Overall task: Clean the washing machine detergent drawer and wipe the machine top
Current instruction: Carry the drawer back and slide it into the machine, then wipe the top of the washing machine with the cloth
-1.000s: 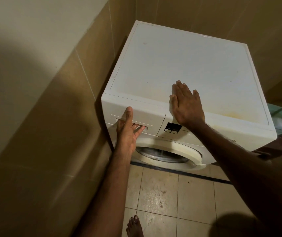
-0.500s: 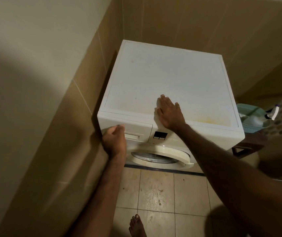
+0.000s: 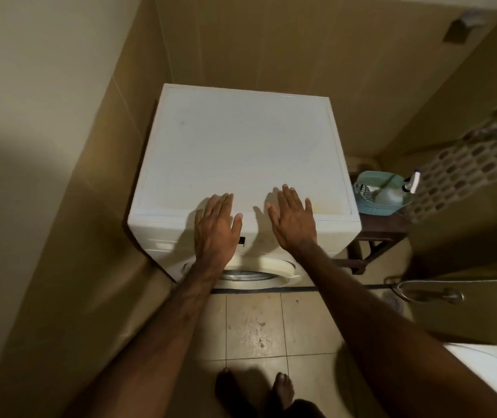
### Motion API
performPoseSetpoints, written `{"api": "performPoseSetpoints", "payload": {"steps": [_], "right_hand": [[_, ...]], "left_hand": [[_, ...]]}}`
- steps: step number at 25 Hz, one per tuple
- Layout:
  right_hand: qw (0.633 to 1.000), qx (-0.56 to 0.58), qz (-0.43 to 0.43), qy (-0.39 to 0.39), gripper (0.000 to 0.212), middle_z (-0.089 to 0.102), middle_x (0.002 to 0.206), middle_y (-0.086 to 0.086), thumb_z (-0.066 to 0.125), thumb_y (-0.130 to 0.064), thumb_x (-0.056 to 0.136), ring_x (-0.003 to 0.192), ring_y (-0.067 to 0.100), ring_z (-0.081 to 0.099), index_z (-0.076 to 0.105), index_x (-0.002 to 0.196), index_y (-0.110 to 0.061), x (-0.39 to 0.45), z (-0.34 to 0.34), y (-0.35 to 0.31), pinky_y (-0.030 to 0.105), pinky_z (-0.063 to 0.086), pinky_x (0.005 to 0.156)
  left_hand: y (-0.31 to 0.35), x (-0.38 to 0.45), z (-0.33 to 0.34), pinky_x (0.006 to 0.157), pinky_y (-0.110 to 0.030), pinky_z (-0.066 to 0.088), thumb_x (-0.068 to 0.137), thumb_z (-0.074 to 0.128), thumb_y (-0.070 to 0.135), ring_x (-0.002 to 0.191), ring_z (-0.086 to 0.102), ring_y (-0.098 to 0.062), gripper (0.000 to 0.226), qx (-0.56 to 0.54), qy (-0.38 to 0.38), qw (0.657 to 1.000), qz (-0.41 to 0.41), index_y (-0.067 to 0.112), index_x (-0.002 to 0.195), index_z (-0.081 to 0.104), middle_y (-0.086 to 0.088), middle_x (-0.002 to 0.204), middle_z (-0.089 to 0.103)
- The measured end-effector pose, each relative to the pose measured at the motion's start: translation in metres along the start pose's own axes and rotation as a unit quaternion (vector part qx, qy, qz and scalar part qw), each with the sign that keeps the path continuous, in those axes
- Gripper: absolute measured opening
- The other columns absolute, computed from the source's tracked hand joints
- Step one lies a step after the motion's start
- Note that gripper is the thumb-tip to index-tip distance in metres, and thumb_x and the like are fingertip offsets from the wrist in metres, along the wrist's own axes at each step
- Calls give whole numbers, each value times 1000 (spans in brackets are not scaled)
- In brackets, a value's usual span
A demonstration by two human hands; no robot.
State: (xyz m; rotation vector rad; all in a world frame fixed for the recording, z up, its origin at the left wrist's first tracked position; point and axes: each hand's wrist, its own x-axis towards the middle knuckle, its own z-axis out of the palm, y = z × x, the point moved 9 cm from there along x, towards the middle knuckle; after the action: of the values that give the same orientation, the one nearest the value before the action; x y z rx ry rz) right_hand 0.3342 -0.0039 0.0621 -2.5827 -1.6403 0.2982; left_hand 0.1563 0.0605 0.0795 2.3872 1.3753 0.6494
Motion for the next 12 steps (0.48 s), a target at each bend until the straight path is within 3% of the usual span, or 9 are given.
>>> {"api": "performPoseSetpoints", "payload": {"steps": [4, 9, 12], "right_hand": [[998, 27, 60, 23, 65, 11, 174, 6, 16, -52, 111, 161, 21, 7, 21, 164, -15, 6, -22, 73, 50, 8, 129], [990, 71, 109, 46, 75, 18, 172, 9, 8, -57, 106, 160, 24, 12, 27, 163, -11, 18, -34, 177, 54, 13, 128], [979, 116, 152, 70, 67, 24, 171, 9, 20, -52, 110, 159, 24, 17, 32, 161, -11, 34, -33, 252, 53, 13, 129]], "left_hand": [[57, 22, 32, 115, -51, 41, 98, 63, 35, 144, 48, -27, 51, -41, -29, 998, 39, 13, 145, 59, -6, 145, 63], [149, 61, 88, 116, -48, 39, 99, 62, 37, 145, 47, -26, 51, -26, -70, 993, 89, 13, 144, 59, -5, 145, 62], [204, 83, 133, 117, -49, 39, 101, 60, 36, 145, 48, -27, 50, -29, -95, 991, 93, 13, 144, 59, -7, 147, 61]]}}
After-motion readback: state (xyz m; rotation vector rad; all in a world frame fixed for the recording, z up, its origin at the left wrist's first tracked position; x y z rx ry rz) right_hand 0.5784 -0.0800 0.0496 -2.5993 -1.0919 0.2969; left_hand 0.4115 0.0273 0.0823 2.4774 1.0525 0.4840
